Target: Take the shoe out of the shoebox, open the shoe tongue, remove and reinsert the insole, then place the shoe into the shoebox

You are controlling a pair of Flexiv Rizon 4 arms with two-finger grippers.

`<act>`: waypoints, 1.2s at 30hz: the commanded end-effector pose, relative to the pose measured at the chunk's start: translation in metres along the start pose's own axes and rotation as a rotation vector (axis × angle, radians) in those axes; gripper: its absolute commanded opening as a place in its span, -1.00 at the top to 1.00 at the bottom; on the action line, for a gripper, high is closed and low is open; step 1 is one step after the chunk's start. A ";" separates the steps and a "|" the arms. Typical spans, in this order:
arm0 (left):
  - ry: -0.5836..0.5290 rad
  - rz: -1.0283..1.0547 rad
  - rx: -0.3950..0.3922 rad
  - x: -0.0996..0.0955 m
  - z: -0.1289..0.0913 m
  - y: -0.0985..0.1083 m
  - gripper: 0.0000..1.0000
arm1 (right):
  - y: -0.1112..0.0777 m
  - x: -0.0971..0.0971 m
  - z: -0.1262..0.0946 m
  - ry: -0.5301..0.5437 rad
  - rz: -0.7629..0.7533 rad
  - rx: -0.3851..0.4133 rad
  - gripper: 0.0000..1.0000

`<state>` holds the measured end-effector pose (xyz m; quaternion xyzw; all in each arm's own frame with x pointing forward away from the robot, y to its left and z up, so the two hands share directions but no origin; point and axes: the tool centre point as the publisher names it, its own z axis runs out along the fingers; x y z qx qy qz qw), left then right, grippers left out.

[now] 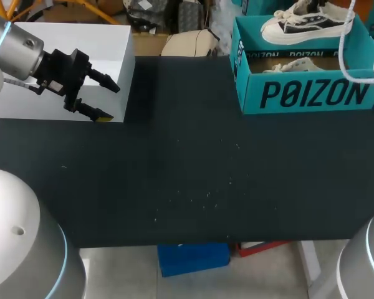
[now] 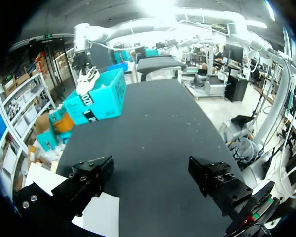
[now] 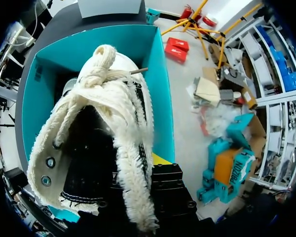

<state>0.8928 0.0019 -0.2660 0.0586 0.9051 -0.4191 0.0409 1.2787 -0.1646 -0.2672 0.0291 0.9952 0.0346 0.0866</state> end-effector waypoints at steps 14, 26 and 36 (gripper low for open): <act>-0.004 -0.001 -0.004 0.001 0.001 0.000 -1.00 | 0.013 0.016 0.011 -0.041 0.033 0.016 1.00; -0.004 -0.001 -0.004 0.001 0.001 0.000 -1.00 | 0.015 0.020 0.040 -0.045 0.067 -0.015 1.00; -0.004 -0.001 -0.004 0.001 0.001 0.000 -1.00 | 0.015 0.018 0.062 -0.029 0.063 -0.025 1.00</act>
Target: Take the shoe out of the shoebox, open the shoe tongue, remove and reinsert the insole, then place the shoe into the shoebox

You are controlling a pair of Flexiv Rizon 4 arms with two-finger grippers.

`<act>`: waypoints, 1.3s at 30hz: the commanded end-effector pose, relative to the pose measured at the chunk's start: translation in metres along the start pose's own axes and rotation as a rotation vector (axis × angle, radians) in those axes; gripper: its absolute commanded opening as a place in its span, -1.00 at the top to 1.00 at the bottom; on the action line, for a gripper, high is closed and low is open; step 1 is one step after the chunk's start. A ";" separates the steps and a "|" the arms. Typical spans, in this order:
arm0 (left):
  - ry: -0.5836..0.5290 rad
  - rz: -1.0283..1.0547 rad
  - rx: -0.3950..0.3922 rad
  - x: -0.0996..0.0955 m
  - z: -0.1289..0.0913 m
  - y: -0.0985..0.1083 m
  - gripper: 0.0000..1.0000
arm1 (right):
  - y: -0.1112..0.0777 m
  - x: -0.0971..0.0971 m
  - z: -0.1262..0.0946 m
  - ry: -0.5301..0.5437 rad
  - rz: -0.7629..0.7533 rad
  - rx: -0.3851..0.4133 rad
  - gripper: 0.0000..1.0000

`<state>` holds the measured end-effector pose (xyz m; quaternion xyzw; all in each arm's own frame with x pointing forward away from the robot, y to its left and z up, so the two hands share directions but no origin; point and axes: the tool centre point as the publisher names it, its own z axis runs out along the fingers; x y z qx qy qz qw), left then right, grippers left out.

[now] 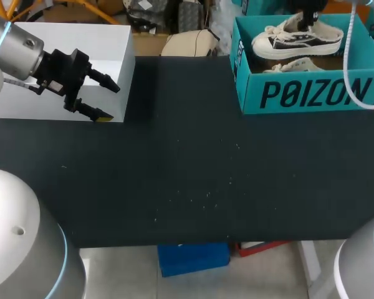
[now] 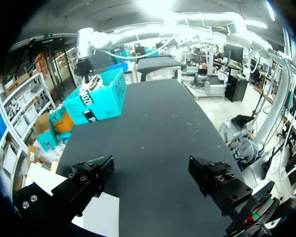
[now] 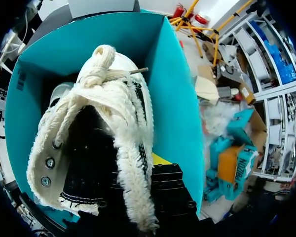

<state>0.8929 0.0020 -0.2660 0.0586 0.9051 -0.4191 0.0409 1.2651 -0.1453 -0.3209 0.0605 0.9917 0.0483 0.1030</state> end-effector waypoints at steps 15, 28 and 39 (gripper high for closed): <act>-0.004 -0.001 -0.004 0.001 0.001 0.000 -1.00 | 0.002 -0.009 0.042 0.055 -0.002 0.007 1.00; -0.004 -0.001 -0.004 0.001 0.001 0.000 -1.00 | -0.002 -0.002 0.055 0.083 0.029 0.014 1.00; -0.004 -0.001 -0.004 0.001 0.001 0.000 -1.00 | -0.007 0.002 0.026 0.074 0.041 0.037 0.34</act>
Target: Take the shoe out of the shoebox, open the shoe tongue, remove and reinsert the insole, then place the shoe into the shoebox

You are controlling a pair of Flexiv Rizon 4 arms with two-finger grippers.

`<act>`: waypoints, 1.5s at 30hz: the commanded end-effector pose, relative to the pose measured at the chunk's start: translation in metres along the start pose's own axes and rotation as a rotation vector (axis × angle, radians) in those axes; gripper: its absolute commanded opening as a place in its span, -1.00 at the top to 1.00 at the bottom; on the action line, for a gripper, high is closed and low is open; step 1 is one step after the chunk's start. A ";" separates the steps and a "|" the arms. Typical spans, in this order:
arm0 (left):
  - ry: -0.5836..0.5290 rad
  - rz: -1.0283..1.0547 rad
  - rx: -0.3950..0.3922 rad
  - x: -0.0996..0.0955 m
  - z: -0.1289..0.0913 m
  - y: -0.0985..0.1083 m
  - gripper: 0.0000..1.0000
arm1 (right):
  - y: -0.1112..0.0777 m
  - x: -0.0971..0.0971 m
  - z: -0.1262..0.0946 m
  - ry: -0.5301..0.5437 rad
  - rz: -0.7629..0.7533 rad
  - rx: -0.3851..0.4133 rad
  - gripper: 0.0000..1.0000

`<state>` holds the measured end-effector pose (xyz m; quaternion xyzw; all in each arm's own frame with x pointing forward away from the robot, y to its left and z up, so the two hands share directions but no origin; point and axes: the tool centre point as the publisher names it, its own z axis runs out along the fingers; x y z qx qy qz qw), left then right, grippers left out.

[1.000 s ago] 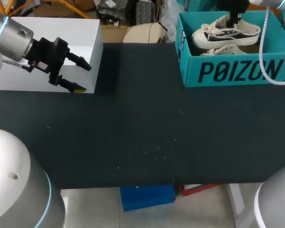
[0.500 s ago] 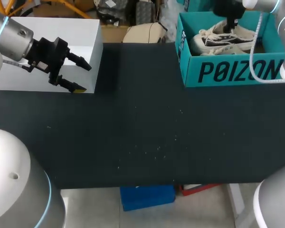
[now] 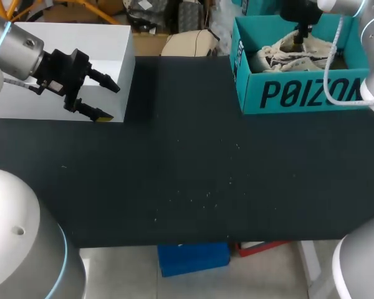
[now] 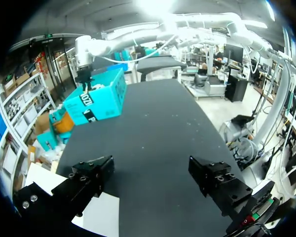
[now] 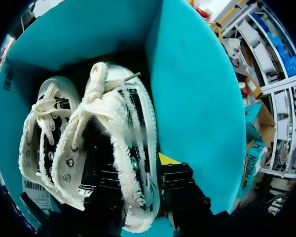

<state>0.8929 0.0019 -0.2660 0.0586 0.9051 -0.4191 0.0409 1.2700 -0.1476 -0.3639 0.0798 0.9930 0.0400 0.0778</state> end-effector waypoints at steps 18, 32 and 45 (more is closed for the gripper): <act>-0.004 -0.001 -0.004 0.001 0.001 0.000 -1.00 | 0.002 0.046 -0.104 -0.035 0.047 0.094 0.55; -0.004 -0.001 -0.004 0.001 0.001 0.000 -1.00 | 0.045 0.152 -0.154 -0.080 0.101 0.113 0.44; -0.004 -0.001 -0.004 0.001 0.001 0.000 -1.00 | 0.095 0.269 -0.193 -0.175 0.080 0.094 0.30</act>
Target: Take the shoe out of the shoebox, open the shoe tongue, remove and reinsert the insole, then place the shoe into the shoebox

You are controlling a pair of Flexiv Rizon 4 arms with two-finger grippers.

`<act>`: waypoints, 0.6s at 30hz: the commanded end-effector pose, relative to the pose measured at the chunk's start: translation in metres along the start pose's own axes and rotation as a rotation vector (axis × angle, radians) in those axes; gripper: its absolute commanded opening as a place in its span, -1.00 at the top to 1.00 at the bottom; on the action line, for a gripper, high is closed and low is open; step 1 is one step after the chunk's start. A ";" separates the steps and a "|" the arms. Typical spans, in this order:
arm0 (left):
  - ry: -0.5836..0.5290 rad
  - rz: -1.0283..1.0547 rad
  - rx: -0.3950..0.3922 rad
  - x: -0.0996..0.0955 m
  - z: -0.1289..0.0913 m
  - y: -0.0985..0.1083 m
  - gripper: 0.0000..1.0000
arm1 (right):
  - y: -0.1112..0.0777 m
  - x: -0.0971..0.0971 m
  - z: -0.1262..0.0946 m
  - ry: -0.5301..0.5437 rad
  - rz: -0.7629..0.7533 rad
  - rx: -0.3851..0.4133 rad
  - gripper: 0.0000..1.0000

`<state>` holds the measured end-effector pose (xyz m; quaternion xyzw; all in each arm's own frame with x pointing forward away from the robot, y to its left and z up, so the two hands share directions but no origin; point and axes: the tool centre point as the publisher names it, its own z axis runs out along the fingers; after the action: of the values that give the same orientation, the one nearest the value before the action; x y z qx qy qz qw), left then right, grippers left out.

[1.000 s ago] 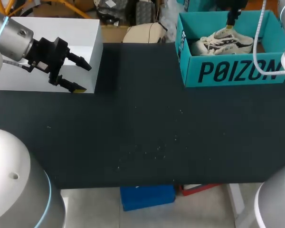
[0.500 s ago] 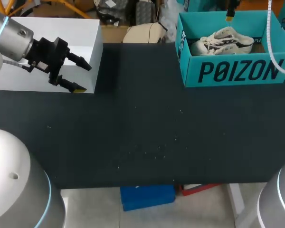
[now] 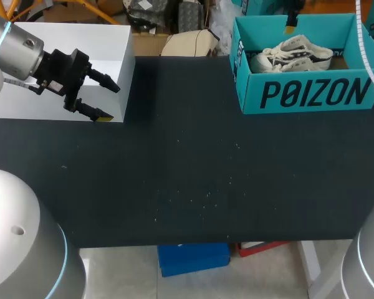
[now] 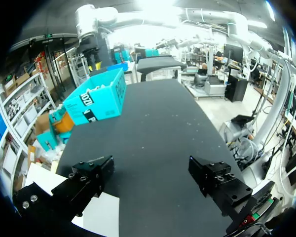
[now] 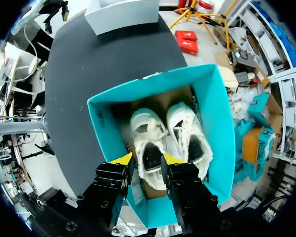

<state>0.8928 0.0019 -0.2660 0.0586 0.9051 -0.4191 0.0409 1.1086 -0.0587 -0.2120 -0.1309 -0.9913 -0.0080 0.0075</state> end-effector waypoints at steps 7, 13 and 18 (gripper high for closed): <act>-0.004 -0.001 -0.004 0.001 0.001 0.000 -1.00 | 0.013 0.167 0.003 -0.377 -0.049 -0.027 -1.00; -0.004 -0.001 -0.004 0.001 0.001 0.000 -1.00 | 0.013 0.197 0.015 -0.360 -0.086 -0.033 -1.00; -0.004 -0.001 -0.004 0.001 0.001 0.000 -1.00 | 0.017 0.216 0.024 -0.346 -0.074 -0.051 -1.00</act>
<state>0.8929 0.0020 -0.2660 0.0586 0.9051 -0.4191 0.0410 0.9439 0.0112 -0.2272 -0.0915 -0.9955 -0.0207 0.0115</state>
